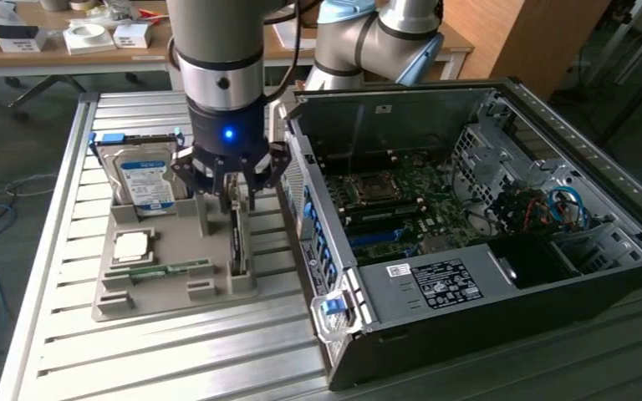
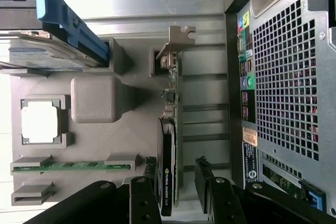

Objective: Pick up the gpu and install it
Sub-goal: 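Pick up the gpu and move the gpu toward the slot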

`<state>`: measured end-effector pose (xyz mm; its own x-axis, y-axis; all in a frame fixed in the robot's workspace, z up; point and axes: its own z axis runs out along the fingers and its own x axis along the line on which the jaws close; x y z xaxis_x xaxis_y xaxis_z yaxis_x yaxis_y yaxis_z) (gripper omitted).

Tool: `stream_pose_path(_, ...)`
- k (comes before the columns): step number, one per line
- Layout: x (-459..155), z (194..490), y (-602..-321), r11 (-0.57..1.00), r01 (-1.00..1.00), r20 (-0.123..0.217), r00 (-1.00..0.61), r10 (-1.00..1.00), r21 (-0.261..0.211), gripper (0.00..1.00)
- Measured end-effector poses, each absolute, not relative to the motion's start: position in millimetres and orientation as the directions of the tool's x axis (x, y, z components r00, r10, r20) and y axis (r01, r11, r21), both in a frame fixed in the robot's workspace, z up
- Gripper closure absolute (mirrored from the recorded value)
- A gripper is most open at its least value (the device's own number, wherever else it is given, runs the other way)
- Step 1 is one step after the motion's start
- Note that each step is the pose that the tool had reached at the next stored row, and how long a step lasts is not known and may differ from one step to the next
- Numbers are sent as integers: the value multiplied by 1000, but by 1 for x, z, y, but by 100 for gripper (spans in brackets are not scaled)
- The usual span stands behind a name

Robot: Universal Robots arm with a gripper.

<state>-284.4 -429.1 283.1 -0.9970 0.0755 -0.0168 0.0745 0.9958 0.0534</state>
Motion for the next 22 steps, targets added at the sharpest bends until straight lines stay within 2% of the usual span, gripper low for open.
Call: stream_pose_path(22,-284,261,-429,996,75,-14,-997,76,54,57)
